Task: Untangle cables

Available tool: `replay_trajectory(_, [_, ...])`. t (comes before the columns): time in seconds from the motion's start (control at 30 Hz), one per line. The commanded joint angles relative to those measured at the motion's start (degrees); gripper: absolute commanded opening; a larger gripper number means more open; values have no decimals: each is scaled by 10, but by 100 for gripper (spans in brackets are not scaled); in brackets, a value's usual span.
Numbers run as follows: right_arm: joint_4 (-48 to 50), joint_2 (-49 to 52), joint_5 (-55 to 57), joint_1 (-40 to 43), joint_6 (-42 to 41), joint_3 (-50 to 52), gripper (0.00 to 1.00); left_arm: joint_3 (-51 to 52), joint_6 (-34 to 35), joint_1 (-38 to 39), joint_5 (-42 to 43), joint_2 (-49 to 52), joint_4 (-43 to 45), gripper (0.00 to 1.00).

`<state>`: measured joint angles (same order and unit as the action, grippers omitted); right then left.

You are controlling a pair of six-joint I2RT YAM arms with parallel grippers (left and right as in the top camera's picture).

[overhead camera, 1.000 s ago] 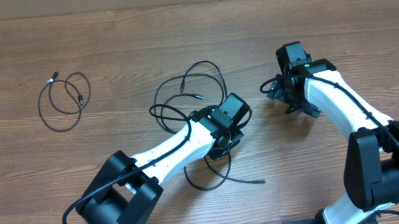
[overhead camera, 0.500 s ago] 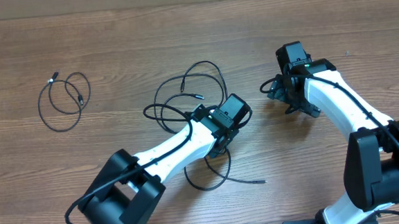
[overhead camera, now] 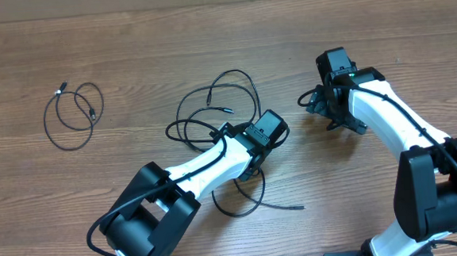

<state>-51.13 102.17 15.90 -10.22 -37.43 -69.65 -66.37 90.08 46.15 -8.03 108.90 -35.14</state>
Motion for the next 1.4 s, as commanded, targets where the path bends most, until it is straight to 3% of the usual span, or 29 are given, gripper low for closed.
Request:
replay_trajectory(0.0, [1, -9, 10, 0, 2, -8, 100, -2, 8, 1, -16, 21, 1, 4])
replay_trajectory(0.63, [1, -9, 10, 0, 2, -8, 100, -4, 8, 1, -25, 12, -6, 4])
replay_trajectory(0.87, [1, -9, 10, 0, 2, -8, 100, -17, 58, 1, -74, -24, -67, 4])
replay_trajectory(1.37, [1, -9, 10, 0, 2, -8, 100, -17, 60, 0, -81, -24, -69, 4])
